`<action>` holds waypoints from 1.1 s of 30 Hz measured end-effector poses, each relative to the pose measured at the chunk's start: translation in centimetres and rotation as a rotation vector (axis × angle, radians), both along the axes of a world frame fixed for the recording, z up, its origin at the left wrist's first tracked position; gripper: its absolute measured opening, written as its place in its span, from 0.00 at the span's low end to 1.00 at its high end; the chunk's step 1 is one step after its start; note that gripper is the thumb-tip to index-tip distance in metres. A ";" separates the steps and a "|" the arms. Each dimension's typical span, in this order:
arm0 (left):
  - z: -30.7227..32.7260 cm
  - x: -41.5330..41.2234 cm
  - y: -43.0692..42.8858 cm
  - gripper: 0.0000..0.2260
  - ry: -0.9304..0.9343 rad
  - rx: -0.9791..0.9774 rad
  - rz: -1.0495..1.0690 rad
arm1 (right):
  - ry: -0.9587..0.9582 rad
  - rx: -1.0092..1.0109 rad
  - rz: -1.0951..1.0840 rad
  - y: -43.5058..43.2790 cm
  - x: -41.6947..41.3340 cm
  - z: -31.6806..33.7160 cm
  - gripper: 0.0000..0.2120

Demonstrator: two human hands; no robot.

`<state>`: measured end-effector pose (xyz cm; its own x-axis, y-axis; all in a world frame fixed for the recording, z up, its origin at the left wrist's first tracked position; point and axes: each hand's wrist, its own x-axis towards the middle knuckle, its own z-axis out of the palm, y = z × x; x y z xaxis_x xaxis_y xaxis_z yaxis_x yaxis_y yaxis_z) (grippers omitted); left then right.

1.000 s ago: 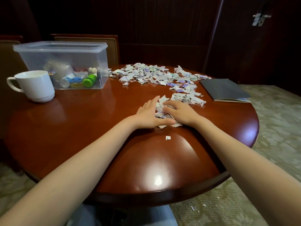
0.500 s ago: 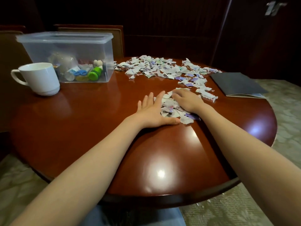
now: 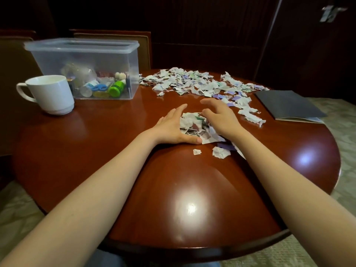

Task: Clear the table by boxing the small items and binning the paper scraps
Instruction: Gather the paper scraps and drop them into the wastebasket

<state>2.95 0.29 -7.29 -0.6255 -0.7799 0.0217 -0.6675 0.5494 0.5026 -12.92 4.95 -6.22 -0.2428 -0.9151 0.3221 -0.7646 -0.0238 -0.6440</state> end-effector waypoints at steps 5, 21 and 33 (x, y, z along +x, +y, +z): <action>0.7 -0.8 -0.3 0.45 0.055 0.019 -0.029 | 0.224 0.342 -0.169 -0.1 -1.5 -1.1 0.24; 0.3 0.3 -0.1 0.40 0.250 0.164 -0.108 | 0.192 0.799 0.398 3.9 -1.3 2.4 0.57; 1.5 1.4 0.2 0.65 -0.074 0.275 -0.341 | 0.077 0.326 0.314 2.2 1.0 0.1 0.41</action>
